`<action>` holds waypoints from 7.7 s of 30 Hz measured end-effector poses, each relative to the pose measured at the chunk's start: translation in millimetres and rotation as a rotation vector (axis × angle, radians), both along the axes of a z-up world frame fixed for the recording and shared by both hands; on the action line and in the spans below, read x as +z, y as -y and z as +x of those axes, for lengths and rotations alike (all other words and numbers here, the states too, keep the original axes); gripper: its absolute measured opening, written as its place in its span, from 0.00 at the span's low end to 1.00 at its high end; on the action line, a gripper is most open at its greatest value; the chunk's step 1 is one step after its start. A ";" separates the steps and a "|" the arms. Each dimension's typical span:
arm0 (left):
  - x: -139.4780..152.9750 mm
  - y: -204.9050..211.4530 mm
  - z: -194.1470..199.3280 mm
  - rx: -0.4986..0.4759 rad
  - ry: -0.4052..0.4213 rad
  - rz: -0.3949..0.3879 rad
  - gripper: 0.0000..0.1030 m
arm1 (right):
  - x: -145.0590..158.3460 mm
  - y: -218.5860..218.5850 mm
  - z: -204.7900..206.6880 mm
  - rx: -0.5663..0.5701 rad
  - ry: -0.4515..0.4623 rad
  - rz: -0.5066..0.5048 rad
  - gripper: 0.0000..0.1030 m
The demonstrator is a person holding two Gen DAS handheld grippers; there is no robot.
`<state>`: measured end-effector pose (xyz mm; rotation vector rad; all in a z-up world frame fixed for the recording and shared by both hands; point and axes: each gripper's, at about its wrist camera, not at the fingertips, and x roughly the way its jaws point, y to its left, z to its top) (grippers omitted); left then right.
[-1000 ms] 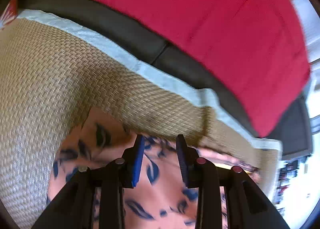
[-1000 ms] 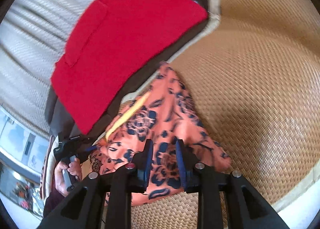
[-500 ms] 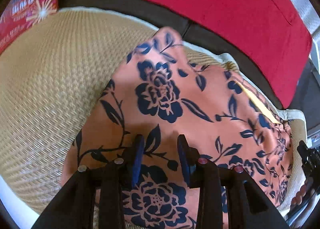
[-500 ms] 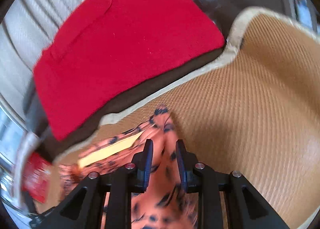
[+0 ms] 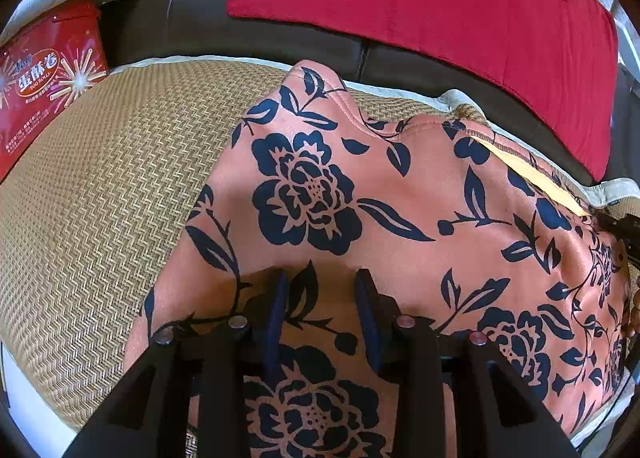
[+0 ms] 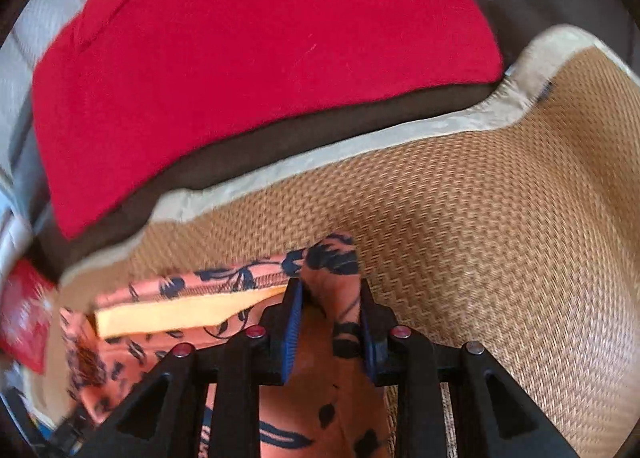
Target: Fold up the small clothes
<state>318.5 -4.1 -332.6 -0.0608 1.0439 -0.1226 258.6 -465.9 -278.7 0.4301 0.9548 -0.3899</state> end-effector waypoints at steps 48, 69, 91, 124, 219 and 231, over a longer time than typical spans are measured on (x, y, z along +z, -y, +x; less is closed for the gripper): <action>38.9 -47.3 -78.0 0.002 0.066 -0.054 0.52 | 33.7 -106.6 -190.3 0.090 0.330 0.460 0.82; 21.3 -92.1 -34.4 0.130 -0.025 -0.025 0.52 | -55.0 -38.7 -230.3 -0.503 0.406 0.707 0.32; 53.4 -231.6 -36.4 0.501 0.095 -0.146 0.52 | 43.4 -337.3 -38.0 0.325 0.312 0.401 0.05; 24.8 1.9 10.3 -0.149 -0.086 -0.634 0.23 | -16.2 -144.1 -91.8 0.092 0.334 0.446 0.14; 28.7 -101.8 -8.4 0.016 -0.027 -0.356 0.61 | -41.3 -281.3 -17.7 0.356 0.077 0.552 0.80; 34.9 -41.3 -25.5 -0.046 0.059 -0.027 0.61 | -46.1 -276.8 -12.4 0.350 0.082 0.560 0.68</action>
